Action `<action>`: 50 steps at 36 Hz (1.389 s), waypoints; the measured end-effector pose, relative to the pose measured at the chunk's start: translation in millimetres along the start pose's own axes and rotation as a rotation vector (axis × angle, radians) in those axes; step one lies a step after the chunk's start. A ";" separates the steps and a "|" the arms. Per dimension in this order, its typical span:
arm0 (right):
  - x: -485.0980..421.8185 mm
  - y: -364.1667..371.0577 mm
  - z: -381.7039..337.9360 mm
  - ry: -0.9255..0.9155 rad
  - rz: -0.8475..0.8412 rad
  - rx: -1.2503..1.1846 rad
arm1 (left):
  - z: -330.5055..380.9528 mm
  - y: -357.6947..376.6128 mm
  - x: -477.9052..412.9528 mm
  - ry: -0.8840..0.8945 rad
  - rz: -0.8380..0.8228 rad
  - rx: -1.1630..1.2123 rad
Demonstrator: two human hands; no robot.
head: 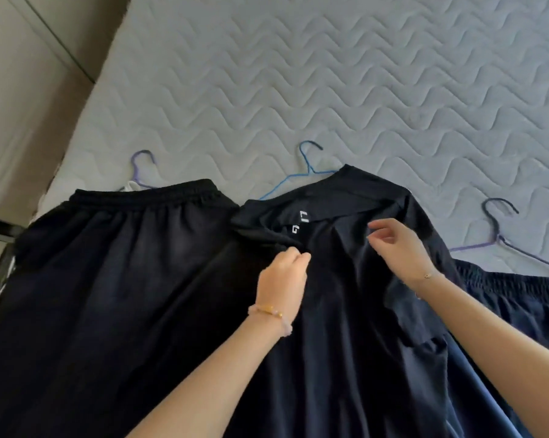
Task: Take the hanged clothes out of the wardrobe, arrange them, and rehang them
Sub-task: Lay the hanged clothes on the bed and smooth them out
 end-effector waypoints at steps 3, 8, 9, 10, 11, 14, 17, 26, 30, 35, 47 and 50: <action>0.4 9.1 10.5 0.095 -0.063 -0.051 | 14.7 31.6 26.1 0.095 -0.348 -0.111; -0.4 17.5 10.1 0.048 -0.029 0.045 | 5.2 17.2 54.5 0.139 -0.095 0.087; -2.6 19.4 3.9 -0.019 0.002 0.101 | -2.0 11.4 55.3 0.088 -0.023 0.119; -5.4 22.1 -4.6 -0.103 0.034 0.166 | -9.8 5.3 54.5 0.022 0.040 0.131; -9.3 25.4 -14.1 -0.197 0.057 0.229 | -17.4 -2.4 51.5 -0.066 0.101 0.130; -25.3 44.6 -45.2 -0.500 0.018 0.415 | -48.0 -14.5 42.2 -0.392 0.186 0.106; -38.6 76.7 -70.8 -0.777 -0.155 0.611 | -73.1 -16.0 36.8 -0.663 0.084 0.247; -47.1 130.8 -80.8 -0.972 -0.309 0.944 | -83.9 -10.7 47.0 -0.716 -0.306 0.559; -49.9 105.5 -79.9 -0.917 -0.227 0.755 | -82.3 -9.3 50.1 -0.676 -0.237 0.606; -69.3 48.2 -93.5 -0.778 0.069 0.551 | -80.2 -15.8 49.3 -0.702 -0.078 0.731; -92.9 16.8 -123.0 -0.622 0.118 0.576 | -126.8 -43.5 14.9 -0.970 0.300 0.949; -93.3 28.5 -128.4 -0.595 0.113 0.646 | -148.3 -77.5 -7.9 -0.891 0.472 0.811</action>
Point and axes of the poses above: each hand's wrist, its own x-axis away from the middle knuckle, its own y-axis out of the palm, z = x × y, the point moved 1 cm from there along -x, towards the middle knuckle, and after that the axes turned 8 degrees about z, right-handed, at the moved point
